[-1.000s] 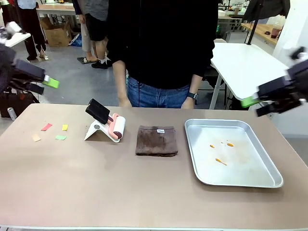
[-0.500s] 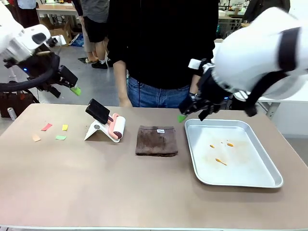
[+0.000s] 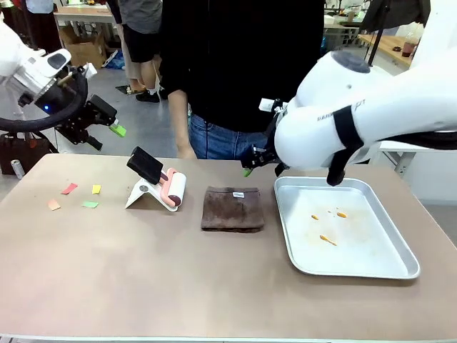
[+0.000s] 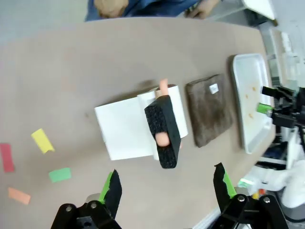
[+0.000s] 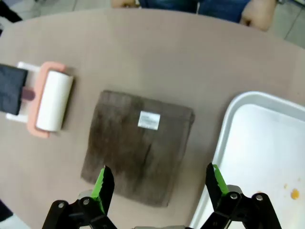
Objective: Clean the surface of the table.
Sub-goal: Hold the Lint Roller with your left hand and the towel with your right hand.
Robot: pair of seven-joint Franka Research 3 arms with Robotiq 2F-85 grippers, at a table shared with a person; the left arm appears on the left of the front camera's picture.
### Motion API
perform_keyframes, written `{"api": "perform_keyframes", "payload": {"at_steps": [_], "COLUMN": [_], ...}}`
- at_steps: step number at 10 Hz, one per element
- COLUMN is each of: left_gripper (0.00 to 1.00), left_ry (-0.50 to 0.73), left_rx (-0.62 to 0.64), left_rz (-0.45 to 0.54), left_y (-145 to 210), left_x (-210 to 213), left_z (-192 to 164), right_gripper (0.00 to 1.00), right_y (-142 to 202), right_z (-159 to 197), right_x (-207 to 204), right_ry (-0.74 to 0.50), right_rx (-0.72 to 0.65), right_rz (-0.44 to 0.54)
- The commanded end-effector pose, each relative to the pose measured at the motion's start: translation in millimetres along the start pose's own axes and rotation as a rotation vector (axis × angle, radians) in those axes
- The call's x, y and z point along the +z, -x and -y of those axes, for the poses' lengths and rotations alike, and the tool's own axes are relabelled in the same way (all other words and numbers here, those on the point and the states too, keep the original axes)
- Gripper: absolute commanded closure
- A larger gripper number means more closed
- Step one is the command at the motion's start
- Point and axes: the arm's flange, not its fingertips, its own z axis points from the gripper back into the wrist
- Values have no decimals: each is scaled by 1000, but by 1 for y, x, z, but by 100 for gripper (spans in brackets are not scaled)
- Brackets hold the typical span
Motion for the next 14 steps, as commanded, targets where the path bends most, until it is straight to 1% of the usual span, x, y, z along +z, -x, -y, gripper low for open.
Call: {"api": "perform_keyframes", "payload": {"at_steps": [1, 3, 5, 7, 8, 11, 12, 13, 14], "left_gripper": [0, 0, 0, 0, 0, 0, 0, 0, 0], "left_ry": [113, 152, 166, 154, 138, 138, 138, 139, 136], "left_rx": [28, 52, 68, 99, 99, 99, 99, 103, 81], "left_rz": [13, 18, 13, 19, 3, 3, 3, -1, -37], "left_y": [-7, -6, -3, 2, -2, -2, -2, -2, -6], "left_x": [-5, -20, -30, -32, -34, -34, -34, -36, -42], "left_z": [-14, -25, -35, -40, -36, -36, -36, -37, -32], "right_gripper": [0, 0, 0, 0, 0, 0, 0, 0, 0], "right_y": [-7, -6, 0, 2, 11, 11, 11, 10, 7], "right_z": [-12, -13, -14, -11, -3, -3, -3, -2, -6], "right_x": [-24, -39, -55, -56, -55, -55, -58, -53, -60], "right_ry": [29, 69, 59, 52, 39, 39, 43, 89, 98], "right_rx": [-28, -25, 0, 13, 12, 12, 11, -49, -53], "right_rz": [-3, -28, -98, -136, -98, -98, -117, -126, -128]}}
